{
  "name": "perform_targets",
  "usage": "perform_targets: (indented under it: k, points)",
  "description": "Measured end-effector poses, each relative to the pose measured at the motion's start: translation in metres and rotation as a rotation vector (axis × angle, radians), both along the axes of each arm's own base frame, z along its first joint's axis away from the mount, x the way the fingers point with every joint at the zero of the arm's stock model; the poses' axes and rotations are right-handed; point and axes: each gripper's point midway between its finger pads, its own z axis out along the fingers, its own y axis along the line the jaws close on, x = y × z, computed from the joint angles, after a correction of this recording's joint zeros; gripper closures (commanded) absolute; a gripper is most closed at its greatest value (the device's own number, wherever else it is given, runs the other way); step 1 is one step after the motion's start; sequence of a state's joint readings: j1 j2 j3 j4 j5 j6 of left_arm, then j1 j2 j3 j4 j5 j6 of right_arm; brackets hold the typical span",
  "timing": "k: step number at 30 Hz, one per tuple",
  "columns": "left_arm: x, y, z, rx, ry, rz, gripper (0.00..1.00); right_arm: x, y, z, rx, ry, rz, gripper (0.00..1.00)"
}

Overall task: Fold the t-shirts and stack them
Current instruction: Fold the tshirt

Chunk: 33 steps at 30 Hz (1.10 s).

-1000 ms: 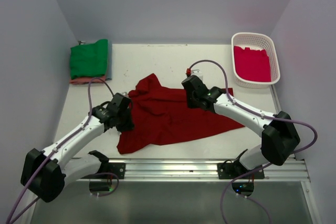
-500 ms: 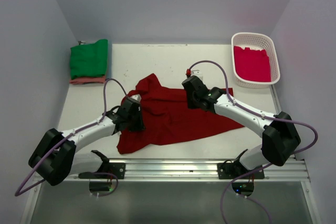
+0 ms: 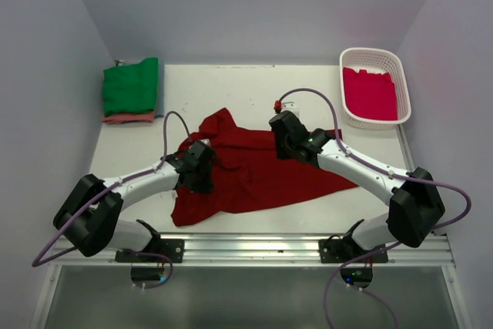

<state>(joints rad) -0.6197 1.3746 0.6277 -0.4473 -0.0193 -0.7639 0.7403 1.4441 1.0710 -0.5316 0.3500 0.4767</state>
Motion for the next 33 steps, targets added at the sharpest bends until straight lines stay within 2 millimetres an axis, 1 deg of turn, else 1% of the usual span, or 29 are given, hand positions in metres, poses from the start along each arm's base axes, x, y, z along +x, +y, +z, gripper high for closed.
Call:
perform_targets:
  k: [2, 5, 8, 13, 18, 21, 24, 28, 29, 31, 33]
  points:
    - [-0.002, -0.002, 0.000, 0.018, -0.005, -0.011, 1.00, 0.000, 0.000, 0.000, -0.002, 0.000, 0.002, 0.94]
    - [-0.015, -0.015, 0.000, -0.007, 0.019, -0.049, 1.00, 0.000, 0.000, 0.000, -0.005, 0.000, 0.006, 0.94]
    - [-0.034, -0.031, 0.000, -0.036, 0.066, -0.100, 1.00, 0.000, 0.000, -0.001, -0.007, 0.002, 0.008, 0.94]
    - [-0.069, -0.050, -0.002, -0.075, 0.167, -0.171, 1.00, 0.000, 0.000, -0.001, -0.008, 0.002, 0.009, 0.94]
    - [-0.099, -0.064, -0.002, -0.104, 0.256, -0.218, 1.00, -0.001, -0.001, -0.002, -0.009, 0.004, 0.009, 0.94]
    - [-0.114, -0.068, 0.002, -0.093, 0.285, -0.240, 1.00, -0.006, 0.000, -0.009, -0.007, 0.029, 0.030, 0.95]
    - [-0.122, -0.058, 0.004, -0.035, 0.289, -0.228, 1.00, -0.016, 0.008, -0.018, 0.031, 0.072, 0.081, 0.96]
    - [-0.124, -0.028, 0.005, 0.086, 0.272, -0.184, 1.00, -0.030, 0.032, -0.022, 0.133, 0.138, 0.182, 0.97]
    - [-0.123, -0.023, 0.005, 0.104, 0.267, -0.174, 1.00, -0.030, 0.039, -0.022, 0.157, 0.143, 0.202, 0.98]
    - [-0.121, -0.018, 0.002, 0.114, 0.267, -0.157, 1.00, -0.031, 0.047, -0.026, 0.177, 0.158, 0.226, 1.00]
    - [-0.120, -0.017, 0.001, 0.106, 0.274, -0.144, 1.00, -0.032, 0.051, -0.038, 0.168, 0.196, 0.236, 1.00]
